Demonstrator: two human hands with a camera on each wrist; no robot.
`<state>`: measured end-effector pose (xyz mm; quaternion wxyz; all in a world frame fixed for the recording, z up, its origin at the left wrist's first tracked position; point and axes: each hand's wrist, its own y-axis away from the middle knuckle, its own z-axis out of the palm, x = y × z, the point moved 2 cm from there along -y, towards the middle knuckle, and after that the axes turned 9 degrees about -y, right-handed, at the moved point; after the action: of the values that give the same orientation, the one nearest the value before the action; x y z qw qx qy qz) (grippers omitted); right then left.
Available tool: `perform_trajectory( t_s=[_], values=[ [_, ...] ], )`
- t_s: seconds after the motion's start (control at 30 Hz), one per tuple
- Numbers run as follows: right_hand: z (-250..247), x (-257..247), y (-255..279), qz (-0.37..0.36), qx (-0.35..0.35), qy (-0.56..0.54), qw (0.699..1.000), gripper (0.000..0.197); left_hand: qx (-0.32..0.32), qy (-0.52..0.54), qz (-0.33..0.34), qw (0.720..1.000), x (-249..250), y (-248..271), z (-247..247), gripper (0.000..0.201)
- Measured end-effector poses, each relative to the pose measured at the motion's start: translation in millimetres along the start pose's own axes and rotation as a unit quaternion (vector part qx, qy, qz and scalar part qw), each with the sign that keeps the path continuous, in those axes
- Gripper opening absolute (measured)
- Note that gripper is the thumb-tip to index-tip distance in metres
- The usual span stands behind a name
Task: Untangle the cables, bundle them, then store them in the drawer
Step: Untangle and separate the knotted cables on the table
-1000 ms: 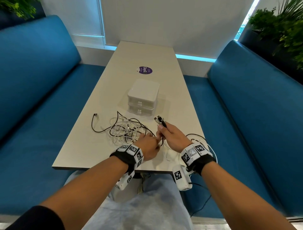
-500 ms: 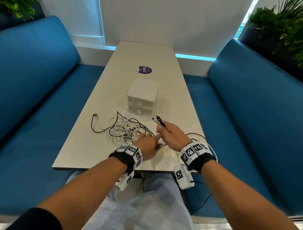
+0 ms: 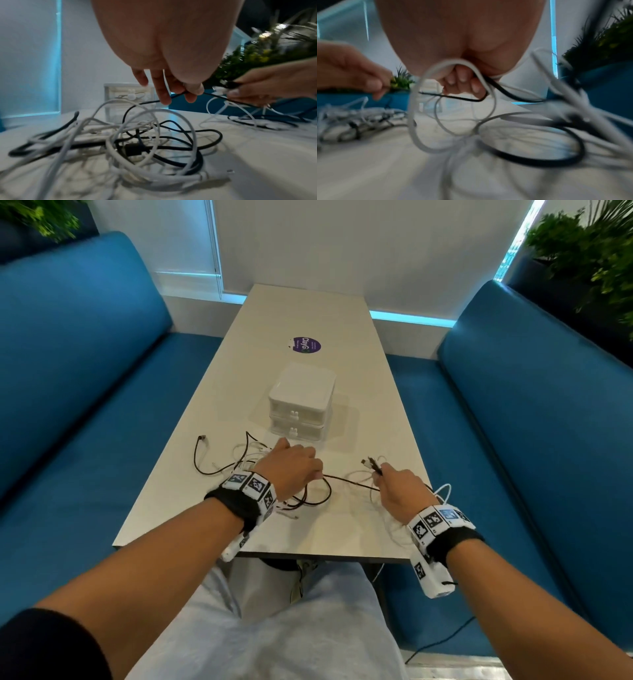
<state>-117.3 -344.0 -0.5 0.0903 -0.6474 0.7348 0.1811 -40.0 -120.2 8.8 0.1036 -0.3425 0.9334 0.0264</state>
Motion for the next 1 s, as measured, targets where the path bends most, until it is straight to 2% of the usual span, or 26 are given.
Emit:
perform_trajectory(
  t_s=[0.23, 0.33, 0.4, 0.5, 0.63, 0.8, 0.9, 1.0],
  values=[
    [9.5, -50.9, -9.8, -0.072, 0.044, -0.141, 0.986, 0.027, 0.052, -0.030, 0.030, 0.998, 38.2, -5.0, 6.9, 0.027],
    [15.2, -60.3, -11.4, -0.069, 0.017, -0.216, 0.974, 0.026, 0.046, 0.006, 0.015, 0.999, 37.9, -2.8, 13.4, 0.014],
    [15.9, -57.2, -14.0, -0.047, -0.028, -0.238, 0.970, 0.025, 0.044, 0.025, -0.003, 0.999, 30.1, 0.3, 17.9, 0.013],
    [18.8, -51.1, -13.4, -0.061, -0.070, -0.204, 0.974, 0.024, 0.046, 0.042, -0.026, 0.998, 19.0, 1.0, 14.0, 0.021],
    [18.5, -43.1, -8.2, -0.100, -0.022, -0.065, 0.993, 0.027, 0.038, 0.007, 0.000, 0.999, 12.0, 0.0, 2.4, 0.030],
    [3.6, 1.5, -2.8, 0.031, 0.016, 0.019, 0.999, 0.027, -0.019, 0.011, -0.017, 1.000, -24.6, 6.3, 8.2, 0.024],
    [4.9, -10.1, -3.1, 0.039, 0.037, 0.038, 0.998, 0.025, -0.003, -0.025, -0.004, 1.000, -12.2, 4.3, 12.2, 0.028],
    [8.8, -26.0, -5.0, 0.021, 0.082, -0.010, 0.996, 0.030, -0.012, -0.056, 0.005, 0.998, 6.1, -1.6, 16.2, 0.027]
  ],
)
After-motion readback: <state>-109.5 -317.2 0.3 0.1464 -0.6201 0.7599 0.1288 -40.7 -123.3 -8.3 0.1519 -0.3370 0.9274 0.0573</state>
